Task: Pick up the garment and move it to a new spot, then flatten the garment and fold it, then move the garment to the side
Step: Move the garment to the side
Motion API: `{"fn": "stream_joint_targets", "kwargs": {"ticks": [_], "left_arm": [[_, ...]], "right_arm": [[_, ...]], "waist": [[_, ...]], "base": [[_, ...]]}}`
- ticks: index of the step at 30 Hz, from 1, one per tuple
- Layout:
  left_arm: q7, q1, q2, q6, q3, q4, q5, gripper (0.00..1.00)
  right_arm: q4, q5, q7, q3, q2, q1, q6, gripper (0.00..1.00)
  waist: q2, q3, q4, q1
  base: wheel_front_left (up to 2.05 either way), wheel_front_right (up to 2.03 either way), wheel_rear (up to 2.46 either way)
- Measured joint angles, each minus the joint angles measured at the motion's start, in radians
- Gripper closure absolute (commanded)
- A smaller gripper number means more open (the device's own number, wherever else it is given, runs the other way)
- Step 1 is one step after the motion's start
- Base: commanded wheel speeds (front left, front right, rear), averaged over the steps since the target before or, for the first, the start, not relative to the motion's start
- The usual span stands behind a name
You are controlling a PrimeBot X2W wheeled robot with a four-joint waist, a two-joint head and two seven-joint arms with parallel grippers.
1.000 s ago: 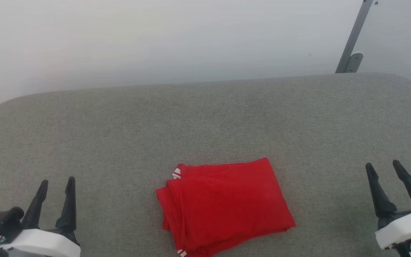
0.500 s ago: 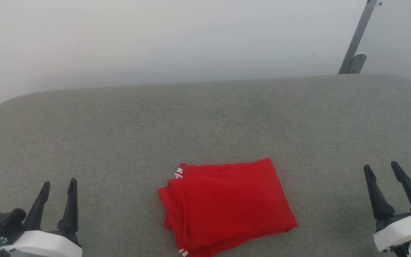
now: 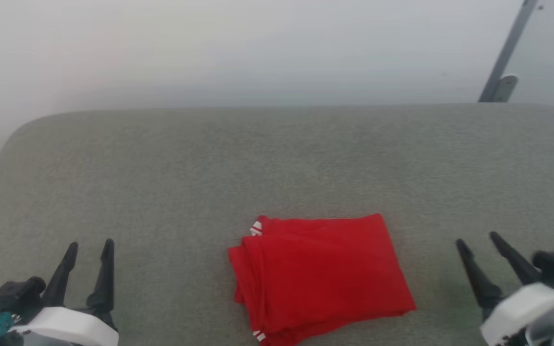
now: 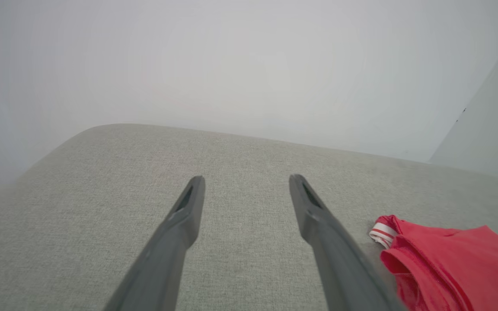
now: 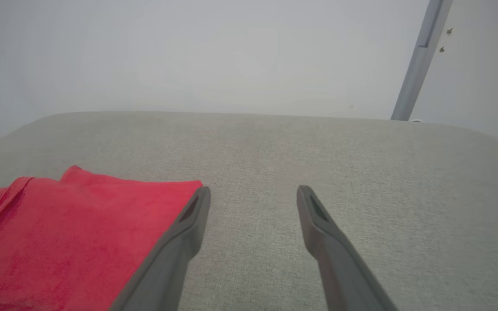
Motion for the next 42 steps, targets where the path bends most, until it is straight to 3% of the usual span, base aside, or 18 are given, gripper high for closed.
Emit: {"fn": "stream_joint_targets", "kwargs": {"ticks": [12, 21, 28, 29, 30, 35, 42], "left_arm": [[0.0, -0.054, -0.038, -0.001, -0.046, 0.008, 0.007, 0.0], [0.0, -0.097, -0.065, -0.001, -0.072, 0.019, 0.009, 0.0], [0.0, -0.116, -0.077, -0.001, -0.079, 0.02, 0.009, 0.0], [0.0, -0.118, -0.078, -0.001, -0.079, 0.02, 0.009, 0.0], [0.0, -0.12, -0.079, -0.001, -0.079, 0.02, 0.009, 0.0], [0.0, -0.127, -0.082, -0.001, -0.077, 0.02, 0.009, 0.0], [0.0, -0.142, -0.072, -0.001, -0.078, 0.014, 0.016, 0.0]], "right_arm": [[-0.009, 0.168, 0.351, 0.181, -0.059, -0.14, 0.0, 0.0], [0.018, 0.184, 0.641, 0.214, -0.103, -0.211, 0.0, 0.0], [0.016, 0.178, 0.787, 0.185, -0.091, -0.24, 0.0, 0.0], [0.012, 0.176, 0.802, 0.184, -0.089, -0.243, 0.0, 0.35], [0.011, 0.177, 0.813, 0.178, -0.083, -0.246, 0.0, 1.0], [-0.015, 0.174, 0.845, 0.154, -0.047, -0.246, 0.0, 1.0], [-0.069, 0.151, 0.862, 0.098, -0.047, -0.242, 0.001, 1.0]], "waist": [[0.0, 0.068, 0.093, 0.0], [0.0, 0.135, 0.157, 0.0], [0.0, 0.175, 0.189, 0.0], [0.0, 0.179, 0.191, 0.0], [0.0, 0.183, 0.194, 0.0], [0.0, 0.193, 0.192, 0.0], [0.0, 0.197, 0.156, 0.0]], "base": [[0.0, 0.0, 0.0], [0.0, 0.0, 0.0], [0.0, 0.0, 0.0], [0.0, 0.0, 0.0], [0.0, 0.0, 0.0], [0.0, 0.0, 0.0], [0.0, 0.0, 0.0]]}}
